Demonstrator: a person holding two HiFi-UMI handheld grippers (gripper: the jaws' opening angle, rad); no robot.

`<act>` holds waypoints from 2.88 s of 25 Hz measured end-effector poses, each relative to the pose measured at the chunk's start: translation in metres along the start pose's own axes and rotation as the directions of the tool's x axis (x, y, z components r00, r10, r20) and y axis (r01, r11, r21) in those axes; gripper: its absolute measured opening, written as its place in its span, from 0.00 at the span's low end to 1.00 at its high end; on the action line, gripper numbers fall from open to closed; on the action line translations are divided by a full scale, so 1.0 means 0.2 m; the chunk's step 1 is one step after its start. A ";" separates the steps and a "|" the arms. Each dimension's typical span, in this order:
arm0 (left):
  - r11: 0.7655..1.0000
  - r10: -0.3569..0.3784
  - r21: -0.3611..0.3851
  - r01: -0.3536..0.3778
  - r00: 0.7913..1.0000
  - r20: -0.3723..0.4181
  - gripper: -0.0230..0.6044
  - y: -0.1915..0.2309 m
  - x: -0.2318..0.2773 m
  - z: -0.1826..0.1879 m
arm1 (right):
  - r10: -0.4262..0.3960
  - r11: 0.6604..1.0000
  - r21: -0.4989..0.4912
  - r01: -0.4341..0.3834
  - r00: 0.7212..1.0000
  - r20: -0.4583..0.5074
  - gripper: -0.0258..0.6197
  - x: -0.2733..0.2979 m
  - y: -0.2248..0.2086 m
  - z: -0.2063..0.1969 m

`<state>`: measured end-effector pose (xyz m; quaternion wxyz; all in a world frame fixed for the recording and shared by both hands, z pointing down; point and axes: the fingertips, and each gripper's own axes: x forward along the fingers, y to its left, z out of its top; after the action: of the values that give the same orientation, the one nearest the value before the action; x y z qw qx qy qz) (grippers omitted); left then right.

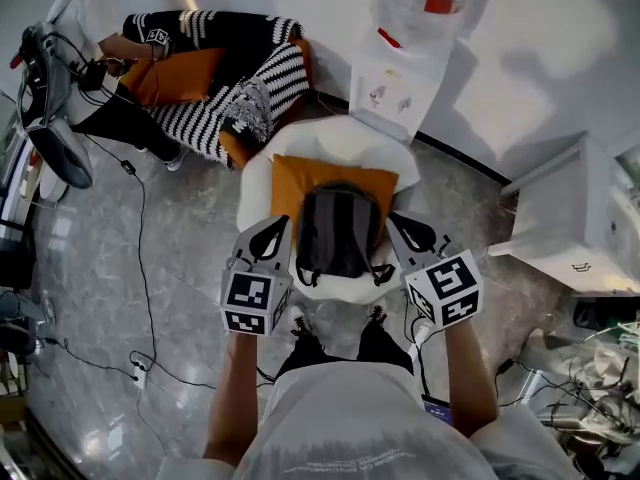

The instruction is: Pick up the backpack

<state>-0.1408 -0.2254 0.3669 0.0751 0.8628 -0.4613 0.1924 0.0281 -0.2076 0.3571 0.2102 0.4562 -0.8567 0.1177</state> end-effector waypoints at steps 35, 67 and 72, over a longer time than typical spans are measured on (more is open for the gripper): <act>0.987 -0.148 -0.098 0.128 0.961 -0.233 0.21 0.03 0.54 -0.80 | 0.009 0.963 0.266 0.044 0.981 -0.195 0.25 0.51 -0.15 -0.91; 0.968 -0.207 -0.207 0.140 0.914 -0.349 0.24 -0.14 0.90 -1.73 | 0.021 0.942 0.322 0.092 0.944 -0.330 0.25 0.85 -0.17 -1.81; 0.958 -0.226 -0.250 0.140 0.906 -0.358 0.26 -0.17 0.98 -1.87 | 0.060 0.941 0.331 0.068 0.931 -0.360 0.29 0.91 -0.15 -1.94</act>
<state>-0.1124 -0.2420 0.7898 0.2760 0.8346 -0.3726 0.2973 0.0607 -0.2054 0.7861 0.2842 0.4574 -0.7687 0.3451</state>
